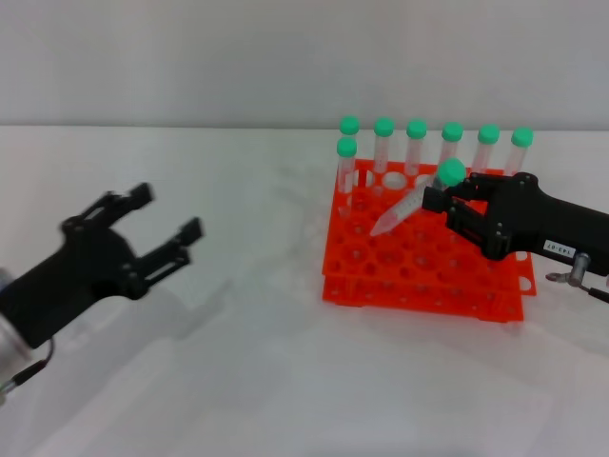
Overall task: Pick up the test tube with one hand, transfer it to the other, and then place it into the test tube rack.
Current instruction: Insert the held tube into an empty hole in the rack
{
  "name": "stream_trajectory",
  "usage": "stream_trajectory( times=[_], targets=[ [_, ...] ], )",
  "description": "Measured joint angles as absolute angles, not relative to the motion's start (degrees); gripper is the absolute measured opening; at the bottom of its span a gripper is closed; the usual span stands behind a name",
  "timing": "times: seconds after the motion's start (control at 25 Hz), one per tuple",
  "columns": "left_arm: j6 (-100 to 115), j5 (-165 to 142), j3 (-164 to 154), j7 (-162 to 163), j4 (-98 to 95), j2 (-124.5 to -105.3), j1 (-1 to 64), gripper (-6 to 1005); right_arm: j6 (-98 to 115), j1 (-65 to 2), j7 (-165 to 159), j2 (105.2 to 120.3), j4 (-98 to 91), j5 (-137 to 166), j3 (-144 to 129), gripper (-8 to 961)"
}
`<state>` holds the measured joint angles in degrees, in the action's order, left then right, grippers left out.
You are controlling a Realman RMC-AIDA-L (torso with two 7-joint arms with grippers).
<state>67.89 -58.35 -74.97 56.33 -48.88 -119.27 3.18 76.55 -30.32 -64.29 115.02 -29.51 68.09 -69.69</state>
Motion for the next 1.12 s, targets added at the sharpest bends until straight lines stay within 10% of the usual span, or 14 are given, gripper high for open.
stream_trajectory(
  times=[1.12],
  targets=[
    [72.49,-43.17,-75.01,41.61,-30.59,-119.36,2.98,807,53.42,-39.11,-64.54,115.31,-33.26,70.92,-77.98,247]
  ],
)
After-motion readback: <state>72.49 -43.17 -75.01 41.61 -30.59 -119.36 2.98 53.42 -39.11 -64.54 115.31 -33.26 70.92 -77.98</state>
